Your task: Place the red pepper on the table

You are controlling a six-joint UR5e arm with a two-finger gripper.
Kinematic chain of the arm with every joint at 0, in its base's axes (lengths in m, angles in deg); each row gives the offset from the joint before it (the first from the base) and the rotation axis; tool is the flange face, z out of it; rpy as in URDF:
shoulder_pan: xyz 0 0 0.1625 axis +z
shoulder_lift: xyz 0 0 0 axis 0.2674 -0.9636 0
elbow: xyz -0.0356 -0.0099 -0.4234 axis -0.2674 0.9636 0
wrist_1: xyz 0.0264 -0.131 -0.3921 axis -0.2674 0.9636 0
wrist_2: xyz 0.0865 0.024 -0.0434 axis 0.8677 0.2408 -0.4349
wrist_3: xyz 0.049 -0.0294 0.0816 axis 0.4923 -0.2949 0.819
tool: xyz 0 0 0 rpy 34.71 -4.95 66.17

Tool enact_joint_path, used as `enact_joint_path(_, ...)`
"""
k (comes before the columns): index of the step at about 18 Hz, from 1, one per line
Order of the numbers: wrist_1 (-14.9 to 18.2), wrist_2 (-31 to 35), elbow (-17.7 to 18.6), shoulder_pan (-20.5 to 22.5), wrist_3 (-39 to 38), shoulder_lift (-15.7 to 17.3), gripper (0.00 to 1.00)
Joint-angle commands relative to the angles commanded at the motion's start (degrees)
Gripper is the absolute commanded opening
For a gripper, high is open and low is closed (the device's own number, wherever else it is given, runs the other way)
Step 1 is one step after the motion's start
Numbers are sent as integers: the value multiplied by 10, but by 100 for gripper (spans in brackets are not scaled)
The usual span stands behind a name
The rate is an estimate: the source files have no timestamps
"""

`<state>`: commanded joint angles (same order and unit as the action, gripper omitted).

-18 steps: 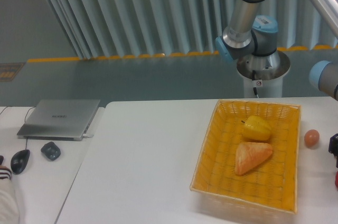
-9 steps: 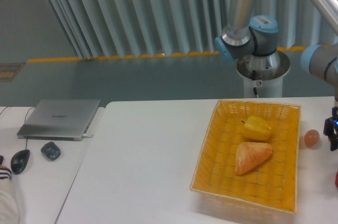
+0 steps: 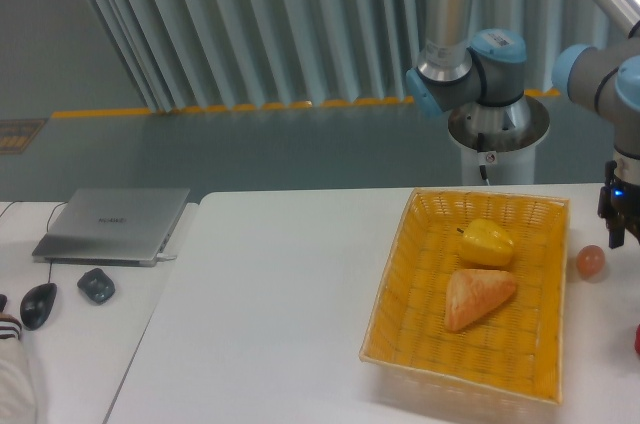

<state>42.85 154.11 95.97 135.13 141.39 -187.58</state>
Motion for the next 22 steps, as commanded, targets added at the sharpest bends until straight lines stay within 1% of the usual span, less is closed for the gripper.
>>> enact_joint_path(2,15,0,-8,2,29,0,100)
enact_joint_path(4,19,0,-7,-1,31,0,100)
enact_joint_path(5,31,1,-8,-2,32,0,100)
enact_joint_path(7,43,8,-9,-1,34,-2,100)
enact_joint_path(10,41,19,-10,1,56,-9,100)
enact_joint_path(13,38,20,-11,1,56,-19,100)
enact_joint_path(22,40,23,-12,1,56,-21,100)
